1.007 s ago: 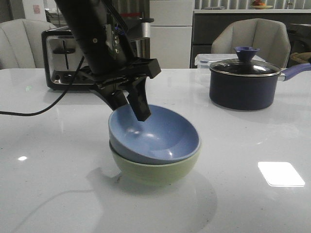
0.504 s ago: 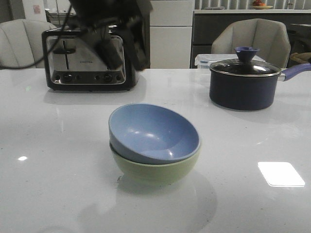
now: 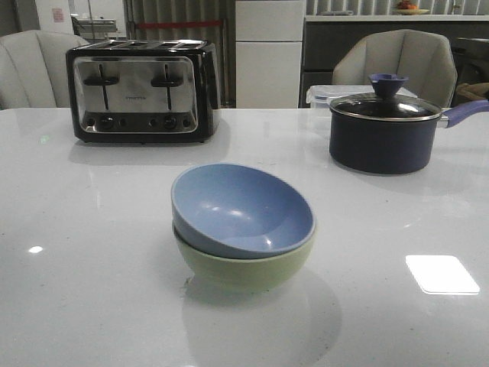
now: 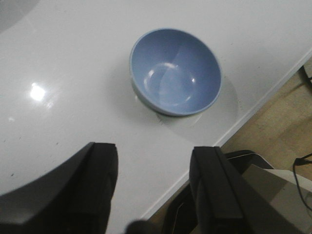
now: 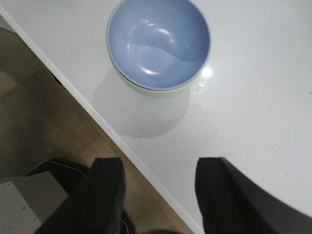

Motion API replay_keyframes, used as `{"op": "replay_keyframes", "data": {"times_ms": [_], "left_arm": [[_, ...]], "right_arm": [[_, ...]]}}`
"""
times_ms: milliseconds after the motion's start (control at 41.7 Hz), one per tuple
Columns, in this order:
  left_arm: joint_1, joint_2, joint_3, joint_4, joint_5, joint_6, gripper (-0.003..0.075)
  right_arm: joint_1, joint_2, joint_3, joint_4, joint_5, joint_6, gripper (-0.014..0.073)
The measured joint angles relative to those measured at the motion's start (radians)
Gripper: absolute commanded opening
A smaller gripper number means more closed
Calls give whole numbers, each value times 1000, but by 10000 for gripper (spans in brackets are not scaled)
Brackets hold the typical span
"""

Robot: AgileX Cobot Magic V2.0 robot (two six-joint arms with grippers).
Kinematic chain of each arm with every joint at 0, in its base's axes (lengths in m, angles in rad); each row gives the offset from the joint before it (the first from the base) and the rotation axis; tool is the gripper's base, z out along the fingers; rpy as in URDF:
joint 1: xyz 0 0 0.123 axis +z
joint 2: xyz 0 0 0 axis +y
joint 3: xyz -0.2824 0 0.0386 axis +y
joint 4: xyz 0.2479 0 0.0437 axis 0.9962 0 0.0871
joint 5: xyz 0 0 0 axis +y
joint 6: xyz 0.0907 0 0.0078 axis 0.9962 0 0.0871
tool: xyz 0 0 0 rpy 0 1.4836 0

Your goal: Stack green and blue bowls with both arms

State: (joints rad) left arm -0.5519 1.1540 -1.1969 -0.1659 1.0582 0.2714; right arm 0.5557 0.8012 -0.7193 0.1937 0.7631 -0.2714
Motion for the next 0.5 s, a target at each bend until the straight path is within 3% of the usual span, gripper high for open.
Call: {"op": "replay_keyframes", "data": {"times_ms": [168, 504], "left_arm": [[0, -192, 159, 101, -40, -85, 391], [-2, -494, 418, 114, -161, -119, 390]], "right_arm": [[0, 0, 0, 0, 0, 0, 450], [-7, -10, 0, 0, -9, 29, 449]]}}
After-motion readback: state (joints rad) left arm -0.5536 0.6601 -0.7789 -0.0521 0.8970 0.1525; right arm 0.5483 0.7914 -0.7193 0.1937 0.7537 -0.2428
